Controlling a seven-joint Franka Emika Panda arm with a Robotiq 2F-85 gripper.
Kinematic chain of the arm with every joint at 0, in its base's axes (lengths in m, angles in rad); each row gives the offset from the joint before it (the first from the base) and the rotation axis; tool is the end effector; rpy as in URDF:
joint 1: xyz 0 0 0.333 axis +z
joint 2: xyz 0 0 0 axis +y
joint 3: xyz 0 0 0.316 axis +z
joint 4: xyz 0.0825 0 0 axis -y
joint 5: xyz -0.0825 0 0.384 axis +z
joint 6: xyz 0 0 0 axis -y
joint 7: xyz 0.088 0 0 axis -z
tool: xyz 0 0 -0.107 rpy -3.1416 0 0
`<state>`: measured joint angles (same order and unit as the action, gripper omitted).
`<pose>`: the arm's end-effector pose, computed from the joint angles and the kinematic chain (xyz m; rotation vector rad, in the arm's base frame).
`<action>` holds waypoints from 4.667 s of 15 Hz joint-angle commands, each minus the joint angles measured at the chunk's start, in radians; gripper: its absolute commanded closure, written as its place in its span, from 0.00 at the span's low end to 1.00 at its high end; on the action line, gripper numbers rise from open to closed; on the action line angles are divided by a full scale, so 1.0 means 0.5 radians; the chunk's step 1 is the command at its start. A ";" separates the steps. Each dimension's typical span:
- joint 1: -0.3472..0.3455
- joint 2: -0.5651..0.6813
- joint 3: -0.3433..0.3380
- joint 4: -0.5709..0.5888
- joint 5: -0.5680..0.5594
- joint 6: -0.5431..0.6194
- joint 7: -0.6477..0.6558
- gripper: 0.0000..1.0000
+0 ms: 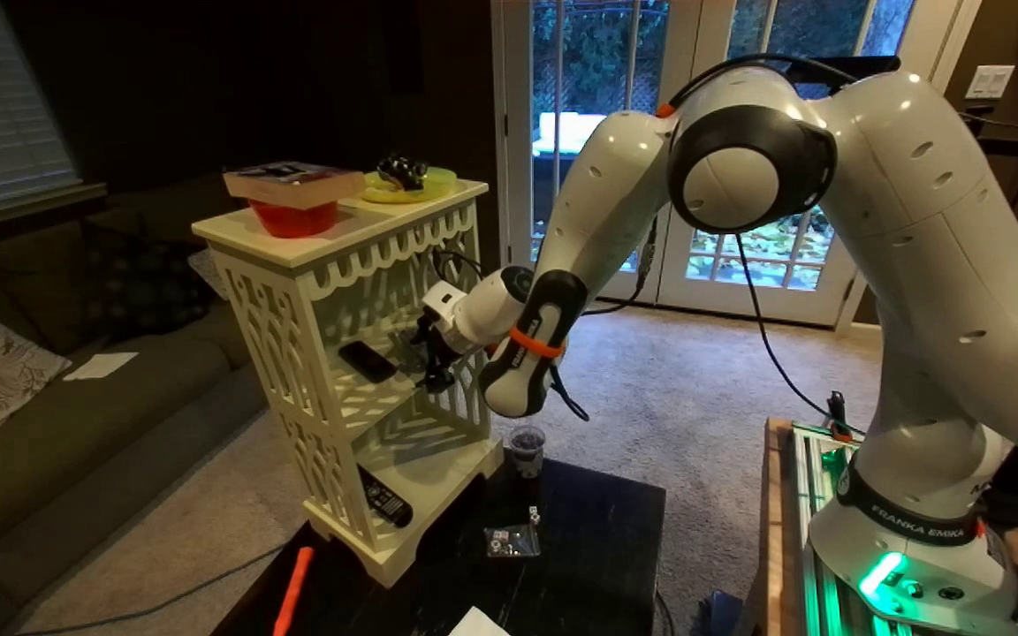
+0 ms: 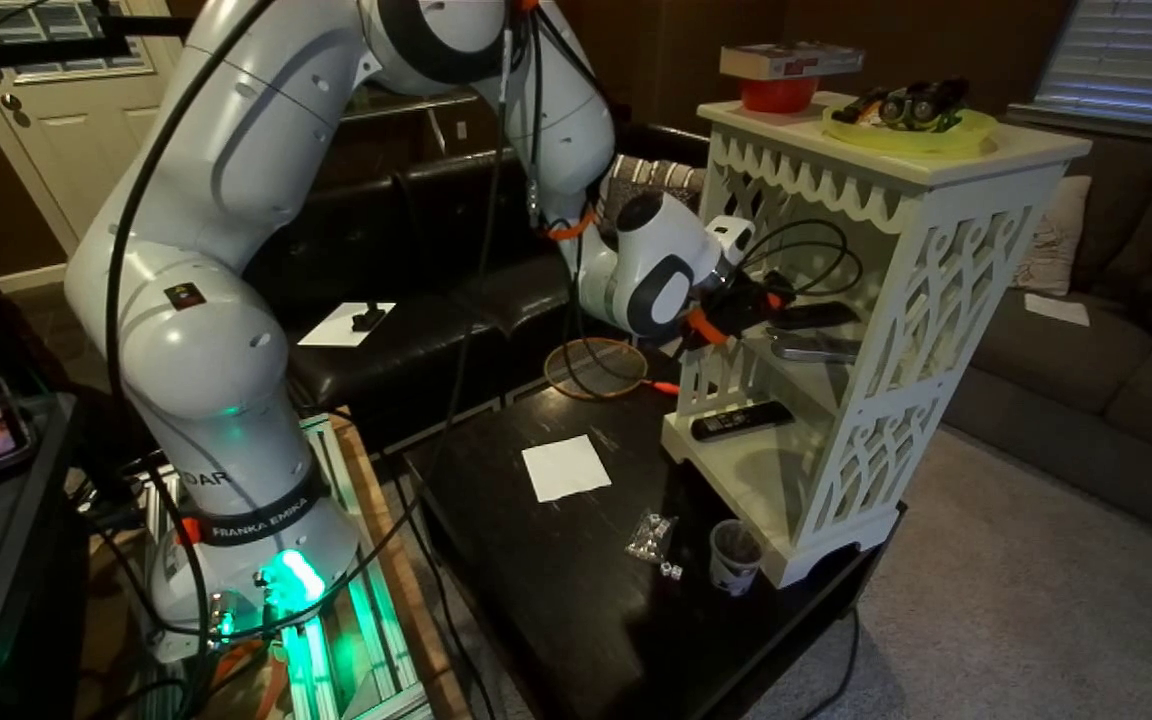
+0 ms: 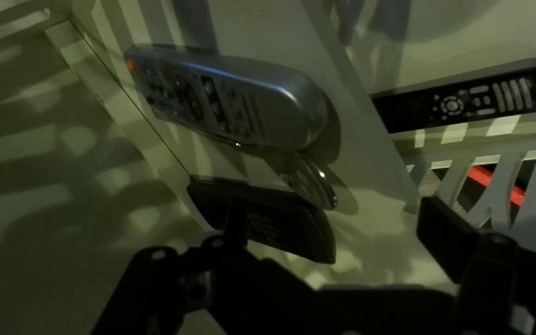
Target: Put the silver spoon on top of the shelf.
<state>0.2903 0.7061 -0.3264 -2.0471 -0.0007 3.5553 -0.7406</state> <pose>0.6320 -0.0032 0.2043 2.2755 1.0602 0.9448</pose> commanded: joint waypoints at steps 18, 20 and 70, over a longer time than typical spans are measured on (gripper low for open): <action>0.176 0.185 -0.166 0.316 0.305 -0.204 0.082 0.24; 0.197 0.204 -0.177 0.321 0.305 -0.201 0.080 0.24; -1.534 -0.516 0.910 -0.495 -1.831 0.643 1.291 0.98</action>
<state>-0.3264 0.5021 0.0606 -2.2060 -0.7196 3.7909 -0.1988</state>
